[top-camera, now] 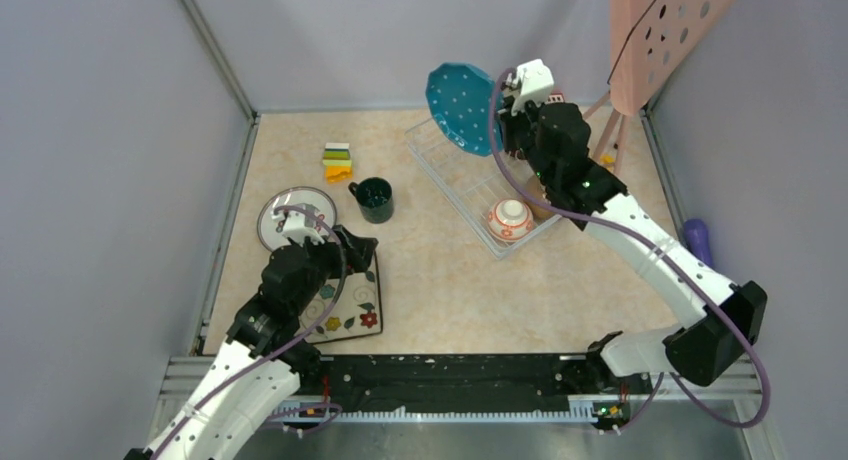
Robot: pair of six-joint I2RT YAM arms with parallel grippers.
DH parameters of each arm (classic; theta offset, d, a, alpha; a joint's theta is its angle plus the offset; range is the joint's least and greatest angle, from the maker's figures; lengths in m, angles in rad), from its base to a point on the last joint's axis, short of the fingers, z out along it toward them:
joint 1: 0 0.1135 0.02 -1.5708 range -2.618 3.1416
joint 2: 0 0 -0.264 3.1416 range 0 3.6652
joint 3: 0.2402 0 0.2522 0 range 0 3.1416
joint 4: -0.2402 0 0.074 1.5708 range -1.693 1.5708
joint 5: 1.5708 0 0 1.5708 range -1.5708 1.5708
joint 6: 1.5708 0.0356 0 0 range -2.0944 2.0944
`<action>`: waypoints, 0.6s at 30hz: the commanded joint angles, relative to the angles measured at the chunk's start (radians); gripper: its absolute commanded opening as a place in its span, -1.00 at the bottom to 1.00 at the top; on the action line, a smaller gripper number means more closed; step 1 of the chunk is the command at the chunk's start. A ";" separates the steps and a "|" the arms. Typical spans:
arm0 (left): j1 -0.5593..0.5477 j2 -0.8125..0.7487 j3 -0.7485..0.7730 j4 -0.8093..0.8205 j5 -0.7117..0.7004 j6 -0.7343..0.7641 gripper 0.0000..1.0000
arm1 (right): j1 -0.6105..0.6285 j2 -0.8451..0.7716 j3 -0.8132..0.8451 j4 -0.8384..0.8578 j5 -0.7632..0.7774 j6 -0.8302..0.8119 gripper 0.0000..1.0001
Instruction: Load the mixed dishes into the dish rack
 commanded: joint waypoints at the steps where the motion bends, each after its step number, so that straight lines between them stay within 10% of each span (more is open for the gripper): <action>1: 0.000 0.005 -0.007 0.053 0.015 -0.003 0.83 | -0.068 0.037 0.074 0.276 -0.018 -0.118 -1.00; 18: 0.000 0.087 -0.028 0.117 0.057 -0.016 0.82 | -0.245 0.306 0.061 0.501 -0.024 -0.344 -1.00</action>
